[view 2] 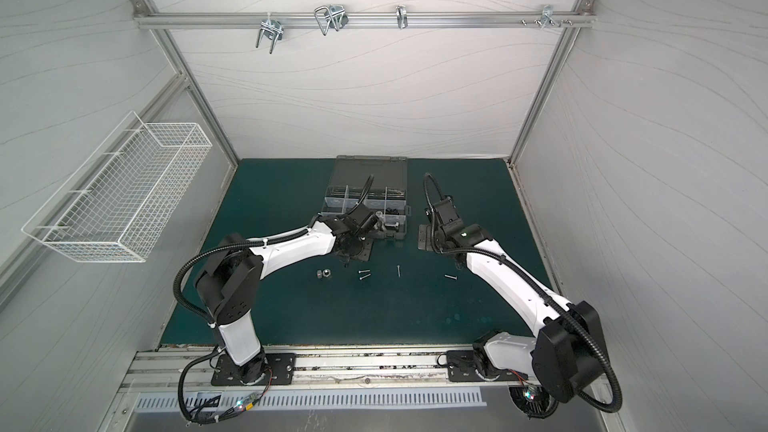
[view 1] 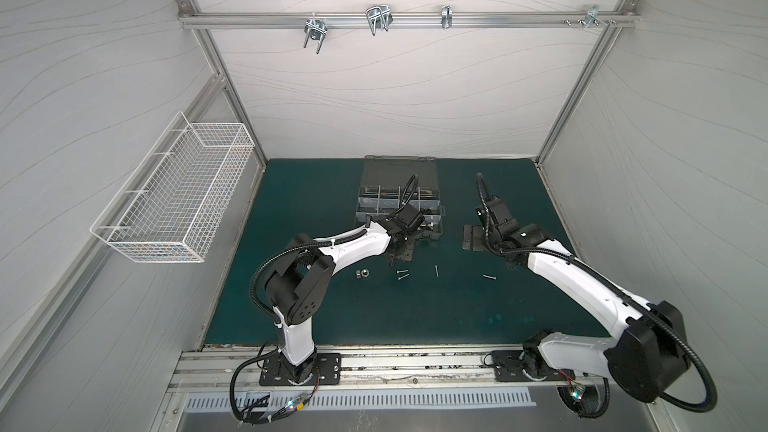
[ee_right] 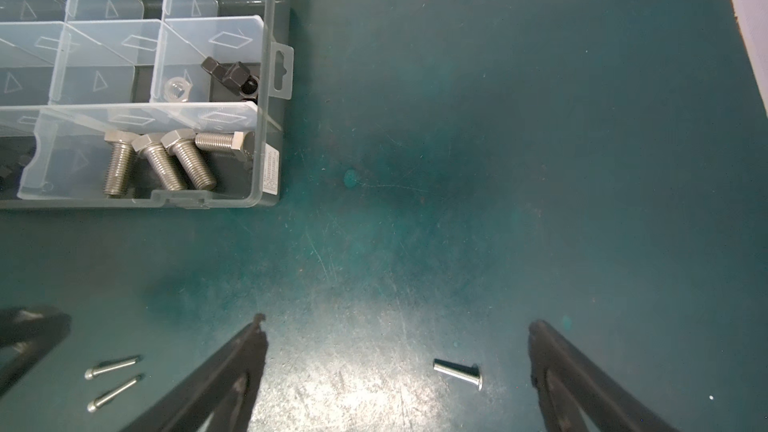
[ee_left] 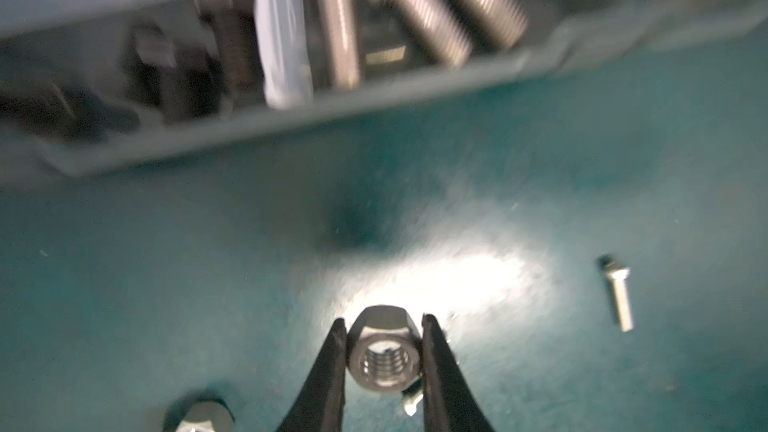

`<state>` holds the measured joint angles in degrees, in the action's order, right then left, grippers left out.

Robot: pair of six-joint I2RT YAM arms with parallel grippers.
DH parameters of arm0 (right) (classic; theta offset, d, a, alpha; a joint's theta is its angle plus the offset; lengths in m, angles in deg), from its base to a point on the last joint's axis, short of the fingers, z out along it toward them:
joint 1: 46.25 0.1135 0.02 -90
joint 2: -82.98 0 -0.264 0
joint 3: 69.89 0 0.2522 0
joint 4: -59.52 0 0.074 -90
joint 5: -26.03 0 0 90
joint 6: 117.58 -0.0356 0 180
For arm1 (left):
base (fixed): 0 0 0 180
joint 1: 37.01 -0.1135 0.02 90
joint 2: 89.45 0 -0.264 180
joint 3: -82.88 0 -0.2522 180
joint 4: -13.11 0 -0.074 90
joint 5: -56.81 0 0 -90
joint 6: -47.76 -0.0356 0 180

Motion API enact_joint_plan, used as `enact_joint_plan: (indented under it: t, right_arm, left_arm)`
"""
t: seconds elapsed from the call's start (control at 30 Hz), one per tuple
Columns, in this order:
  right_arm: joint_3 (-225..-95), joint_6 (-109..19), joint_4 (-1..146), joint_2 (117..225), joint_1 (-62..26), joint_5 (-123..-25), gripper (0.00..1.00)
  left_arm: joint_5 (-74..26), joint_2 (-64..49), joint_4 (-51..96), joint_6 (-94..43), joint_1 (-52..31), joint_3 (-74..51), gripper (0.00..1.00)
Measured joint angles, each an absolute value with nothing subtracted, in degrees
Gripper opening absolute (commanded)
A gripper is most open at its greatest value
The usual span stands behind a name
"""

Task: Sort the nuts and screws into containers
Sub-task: 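Carry the silver nut with the left gripper over the tray compartment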

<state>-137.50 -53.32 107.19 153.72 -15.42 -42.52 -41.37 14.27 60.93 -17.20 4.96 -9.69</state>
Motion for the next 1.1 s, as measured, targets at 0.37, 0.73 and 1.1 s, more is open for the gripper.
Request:
enact_joint_plan:
  t: [0.37, 0.73, 1.1]
  right_arm:
    - [-136.19, -53.71, 107.21, 151.95, -15.42, -42.13, 0.99]
    - [-135.84, -54.22, 107.23, 150.90, -15.42, -42.10, 0.99]
    - [-135.44, -54.78, 107.49, 149.81, -15.45, -41.75, 0.99]
  left_arm:
    - [-42.03, 20.09, 58.26, -19.78, -0.17, 6.23, 0.20]
    - [-41.94, 32.35, 58.24, -22.76, -2.58, 18.88, 0.20]
    - [-41.24, 37.81, 59.47, -23.43, -2.90, 25.55, 0.20]
